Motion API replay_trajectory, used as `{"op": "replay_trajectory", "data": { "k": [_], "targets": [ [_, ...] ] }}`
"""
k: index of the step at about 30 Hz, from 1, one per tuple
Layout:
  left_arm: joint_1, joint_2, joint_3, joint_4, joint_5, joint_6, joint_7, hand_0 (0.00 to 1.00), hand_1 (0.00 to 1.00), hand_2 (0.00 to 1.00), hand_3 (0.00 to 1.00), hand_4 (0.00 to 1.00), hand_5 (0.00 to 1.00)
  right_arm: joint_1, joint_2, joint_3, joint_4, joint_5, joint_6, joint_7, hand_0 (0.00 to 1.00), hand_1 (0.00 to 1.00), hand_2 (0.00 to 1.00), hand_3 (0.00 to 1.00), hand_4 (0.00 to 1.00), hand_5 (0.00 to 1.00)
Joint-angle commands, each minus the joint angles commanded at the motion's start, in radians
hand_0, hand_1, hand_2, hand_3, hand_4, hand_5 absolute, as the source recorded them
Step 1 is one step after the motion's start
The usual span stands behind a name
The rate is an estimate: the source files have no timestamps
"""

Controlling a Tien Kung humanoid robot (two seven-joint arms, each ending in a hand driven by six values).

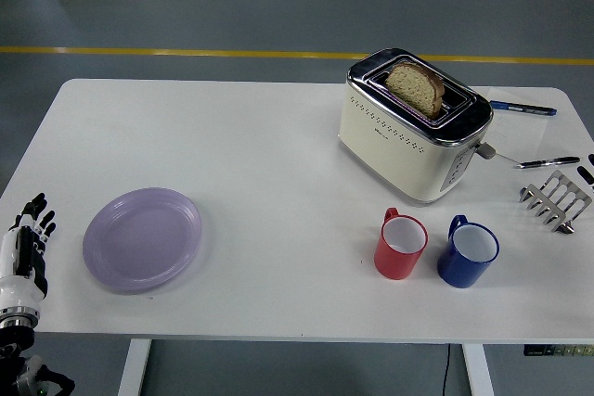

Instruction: Push plate across desktop,pick up the break from the machine,place the break in the plate

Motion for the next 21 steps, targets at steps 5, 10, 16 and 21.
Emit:
{"op": "replay_trajectory", "data": {
  "k": [5,10,16,21],
  "targets": [
    [-0.003,-0.001,0.015,0.008,-0.007,-0.008,0.002,0.924,0.935,0.966,0.893,0.526,0.998,0.000,0.000,0.000,0.000,0.000,0.000,0.000,0.690,0.671,0.714,0.745,0.502,0.495],
    [-0.007,0.001,0.031,0.019,-0.021,-0.013,0.003,0.924,0.935,0.966,0.893,0.526,0.998,0.001,0.000,0.004,0.000,0.000,0.000,0.000,0.690,0.671,0.714,0.745,0.502,0.495],
    [-0.008,0.002,0.042,0.025,-0.038,-0.022,0.005,0.922,0.933,0.966,0.891,0.528,0.998,0.002,0.000,0.004,0.000,0.000,0.001,0.000,0.690,0.668,0.713,0.743,0.502,0.495],
    [-0.009,0.005,0.059,0.026,-0.067,-0.040,0.012,0.914,0.926,0.966,0.889,0.531,0.998,0.002,0.001,0.003,0.000,0.001,0.001,0.000,0.689,0.668,0.709,0.741,0.502,0.493]
  ]
}}
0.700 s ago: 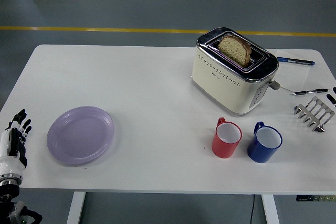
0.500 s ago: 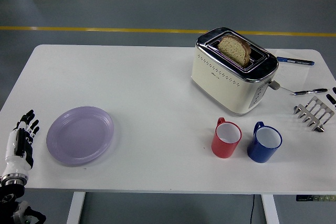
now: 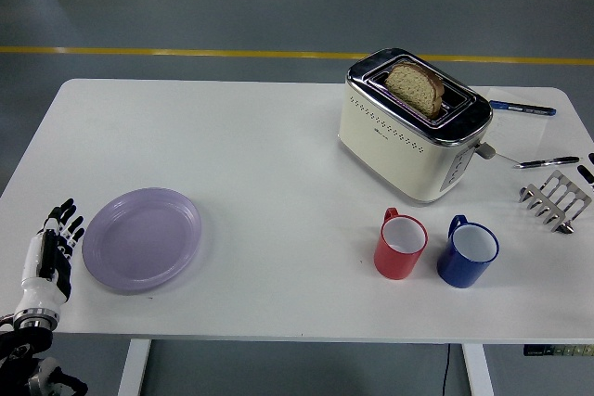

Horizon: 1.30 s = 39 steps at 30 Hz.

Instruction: Push plate across desktop,pick up the break from the machine,place the break in the plate

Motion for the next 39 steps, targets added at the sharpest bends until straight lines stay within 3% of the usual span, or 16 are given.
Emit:
{"op": "replay_trajectory", "data": {
  "k": [22,39],
  "targets": [
    [-0.019,-0.014,0.036,-0.004,-0.130,-0.053,0.013,0.893,0.905,0.960,0.886,0.533,0.998,0.000,-0.001,0.012,0.002,0.004,-0.004,0.002,0.686,0.665,0.705,0.734,0.501,0.493],
    [-0.010,-0.006,0.082,-0.025,-0.215,-0.106,0.044,0.854,0.877,0.938,0.874,0.534,0.998,-0.001,-0.001,0.013,0.002,0.007,-0.005,0.004,0.686,0.664,0.704,0.731,0.500,0.491]
  ]
}}
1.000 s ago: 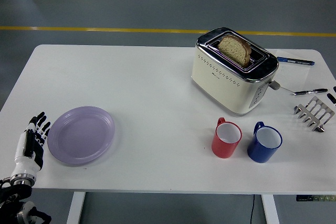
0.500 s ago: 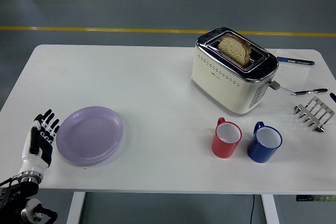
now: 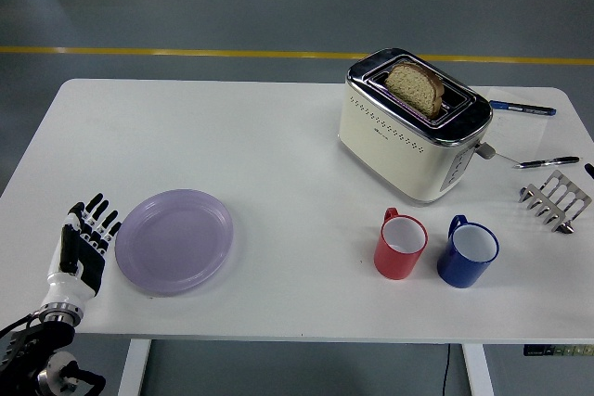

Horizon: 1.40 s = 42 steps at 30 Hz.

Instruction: Push plate across desktop,pick up the break from the machine,place the break in the plate

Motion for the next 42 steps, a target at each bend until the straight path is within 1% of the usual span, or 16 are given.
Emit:
{"op": "replay_trajectory", "data": {
  "k": [1,12,19,28,37,41,42],
  "targets": [
    [0.002,0.001,0.010,-0.001,-0.011,-0.009,0.005,0.854,0.877,0.938,0.874,0.534,0.998,0.000,0.000,-0.001,0.000,0.000,0.000,0.000,0.686,0.664,0.704,0.731,0.500,0.491],
    [0.007,0.004,0.054,-0.009,-0.087,-0.054,0.025,0.831,0.858,0.916,0.860,0.534,0.998,-0.004,-0.001,-0.008,-0.001,0.000,0.000,0.000,0.685,0.662,0.703,0.729,0.500,0.490],
    [0.003,0.006,0.091,-0.007,-0.125,-0.079,0.036,0.825,0.848,0.907,0.859,0.535,0.998,-0.003,0.000,-0.007,-0.001,0.000,0.000,0.000,0.685,0.661,0.702,0.728,0.500,0.490],
    [-0.002,0.004,0.130,0.000,-0.169,-0.101,0.045,0.819,0.844,0.901,0.851,0.537,0.998,-0.001,0.001,-0.007,-0.001,0.000,0.000,0.000,0.685,0.660,0.702,0.728,0.499,0.488],
    [-0.018,0.006,0.181,0.001,-0.218,-0.125,0.053,0.814,0.839,0.889,0.839,0.542,0.998,0.002,0.001,-0.008,-0.002,-0.001,0.000,0.000,0.685,0.659,0.701,0.726,0.499,0.488],
    [-0.031,0.006,0.201,0.002,-0.226,-0.147,0.067,0.814,0.839,0.889,0.839,0.542,0.998,0.005,0.001,-0.008,-0.002,-0.001,0.001,0.000,0.685,0.659,0.701,0.726,0.499,0.488],
    [-0.034,0.006,0.206,0.001,-0.228,-0.152,0.071,0.813,0.833,0.872,0.819,0.542,0.998,0.005,0.001,-0.008,-0.002,-0.001,0.001,0.000,0.685,0.659,0.701,0.725,0.498,0.485]
  ]
}}
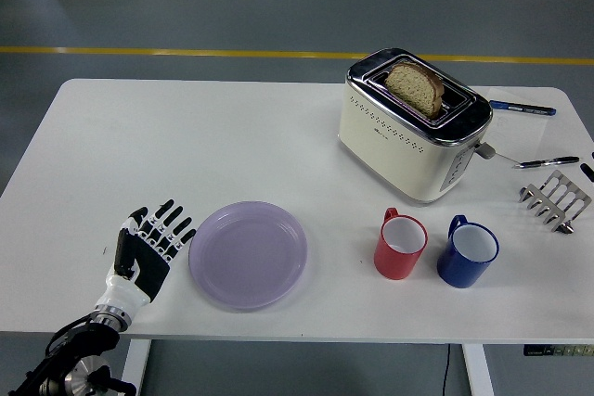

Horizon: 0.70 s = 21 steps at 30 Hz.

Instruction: Push plate across desktop,pick up the break from the machine,place the break in the plate

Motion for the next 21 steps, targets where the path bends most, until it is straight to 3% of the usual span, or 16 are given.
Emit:
{"op": "replay_trajectory", "data": {
  "k": [21],
  "targets": [
    [-0.025,-0.001,0.065,0.015,-0.088,-0.070,0.050,0.807,0.830,0.873,0.820,0.552,0.998,0.003,0.001,-0.002,-0.001,-0.001,0.000,0.000,0.684,0.657,0.700,0.724,0.497,0.485]
  ]
}}
